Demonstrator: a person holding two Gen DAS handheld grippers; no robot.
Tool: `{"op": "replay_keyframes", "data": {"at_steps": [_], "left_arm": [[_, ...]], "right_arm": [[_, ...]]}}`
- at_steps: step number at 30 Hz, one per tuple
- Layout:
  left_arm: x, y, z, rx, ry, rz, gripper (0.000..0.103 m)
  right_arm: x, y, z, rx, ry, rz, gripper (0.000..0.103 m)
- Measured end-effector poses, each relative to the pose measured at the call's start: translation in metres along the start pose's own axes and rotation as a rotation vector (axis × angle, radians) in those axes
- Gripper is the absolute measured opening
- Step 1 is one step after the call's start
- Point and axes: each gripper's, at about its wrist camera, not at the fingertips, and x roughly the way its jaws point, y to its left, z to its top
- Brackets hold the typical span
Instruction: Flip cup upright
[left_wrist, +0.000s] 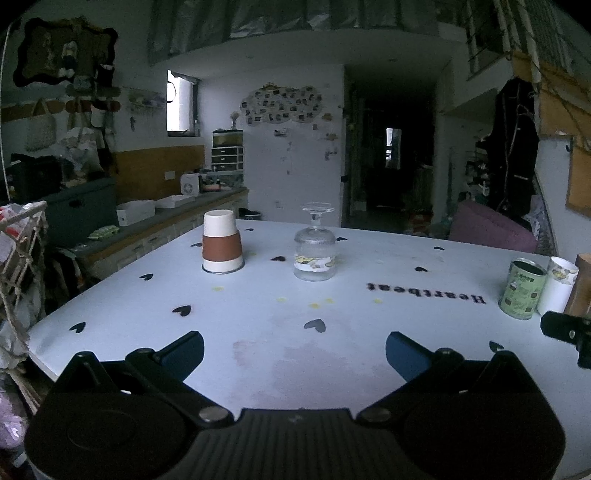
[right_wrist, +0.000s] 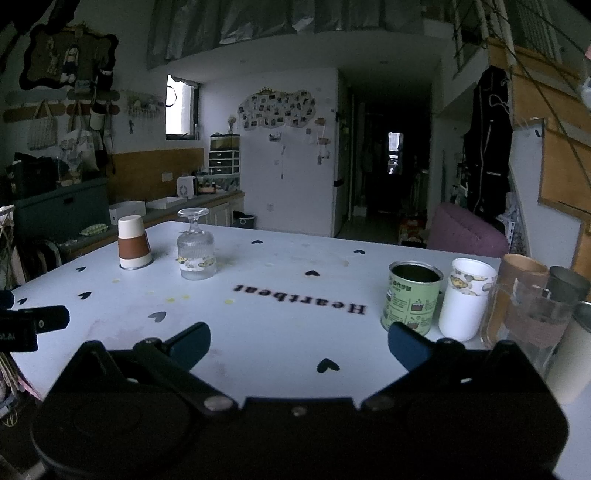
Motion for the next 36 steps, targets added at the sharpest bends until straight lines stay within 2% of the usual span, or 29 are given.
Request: {"op": "replay_keyframes", "data": {"at_steps": [5, 10, 16, 23, 31, 36], "left_arm": [[0.011, -0.002, 0.012, -0.032, -0.027, -0.029, 0.103], [0.031, -0.005, 0.029, -0.032, -0.112, -0.066, 0.103], [0.085, -0.008, 0.065, -0.02, -0.082, -0.094, 0.103], [0.158, -0.005, 0.101, -0.067, -0.121, -0.061, 0.103], [0.238, -0.005, 0.143, -0.063, -0.024, -0.048, 0.102], [0.272, -0.01, 0.157, -0.074, 0.067, -0.053, 0.093]], "right_arm": [[-0.009, -0.001, -0.004, 0.003, -0.009, 0.0, 0.103], [-0.019, 0.005, -0.006, -0.001, -0.028, -0.002, 0.103], [-0.017, -0.001, -0.009, 0.029, -0.036, -0.011, 0.103], [-0.012, -0.008, -0.017, 0.041, -0.022, -0.03, 0.103], [-0.006, -0.02, -0.022, 0.066, -0.017, -0.034, 0.103], [0.0, -0.028, -0.024, 0.077, -0.003, -0.038, 0.103]]}}
